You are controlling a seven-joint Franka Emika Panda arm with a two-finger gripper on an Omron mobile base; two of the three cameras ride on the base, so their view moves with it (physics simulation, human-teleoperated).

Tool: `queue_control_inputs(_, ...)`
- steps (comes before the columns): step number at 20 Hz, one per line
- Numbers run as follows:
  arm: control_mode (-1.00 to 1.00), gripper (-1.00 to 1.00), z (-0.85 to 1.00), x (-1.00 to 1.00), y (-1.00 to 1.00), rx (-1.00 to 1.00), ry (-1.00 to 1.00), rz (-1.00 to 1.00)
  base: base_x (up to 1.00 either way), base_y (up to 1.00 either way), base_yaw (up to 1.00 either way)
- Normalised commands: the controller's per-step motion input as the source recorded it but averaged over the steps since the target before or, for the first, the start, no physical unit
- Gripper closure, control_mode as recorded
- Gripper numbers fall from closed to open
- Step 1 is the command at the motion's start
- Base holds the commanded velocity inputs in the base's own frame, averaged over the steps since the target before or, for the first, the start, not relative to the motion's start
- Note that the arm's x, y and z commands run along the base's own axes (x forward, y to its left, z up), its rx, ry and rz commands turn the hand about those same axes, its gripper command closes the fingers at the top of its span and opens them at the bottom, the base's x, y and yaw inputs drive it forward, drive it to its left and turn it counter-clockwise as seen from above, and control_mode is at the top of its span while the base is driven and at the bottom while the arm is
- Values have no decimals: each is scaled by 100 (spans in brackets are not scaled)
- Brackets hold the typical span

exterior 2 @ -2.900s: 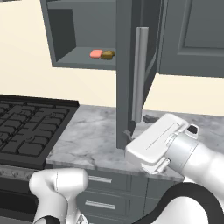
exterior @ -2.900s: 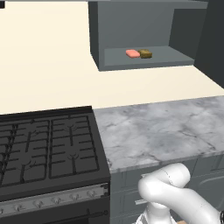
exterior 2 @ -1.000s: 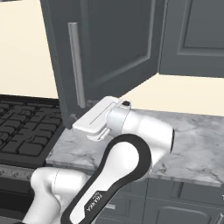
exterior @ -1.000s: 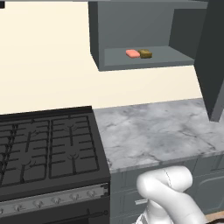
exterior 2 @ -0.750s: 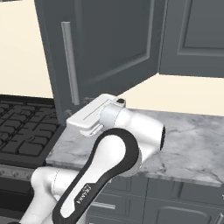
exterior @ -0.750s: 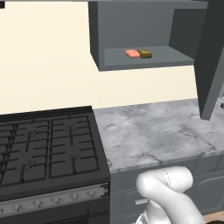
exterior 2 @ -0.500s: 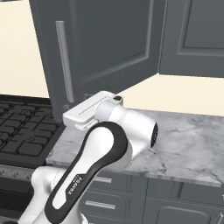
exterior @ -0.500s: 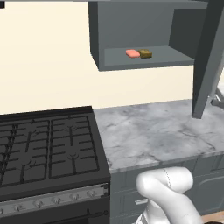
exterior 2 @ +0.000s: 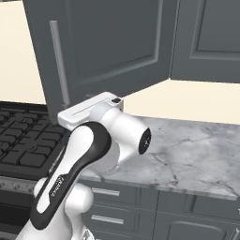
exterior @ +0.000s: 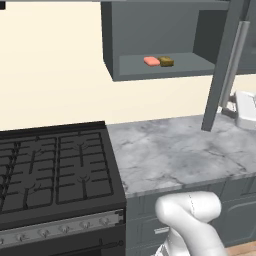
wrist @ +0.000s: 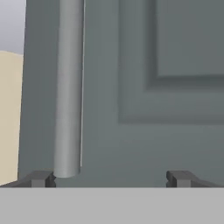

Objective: Pick up the sponge and bar soap from the sink, and place them back in the cabinet, and close the cabinet door.

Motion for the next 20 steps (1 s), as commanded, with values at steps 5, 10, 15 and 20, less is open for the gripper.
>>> queue_control_inputs(5,-100,-100,0,38,12,-1,-5,-18,0,0,0)
queue_control_inputs(10,-100,-100,0,41,6,0,-2,-18,0,0,0)
queue_control_inputs(15,-100,-100,0,47,5,0,0,-17,0,0,0)
queue_control_inputs(20,-100,-100,0,50,2,0,0,-17,0,0,0)
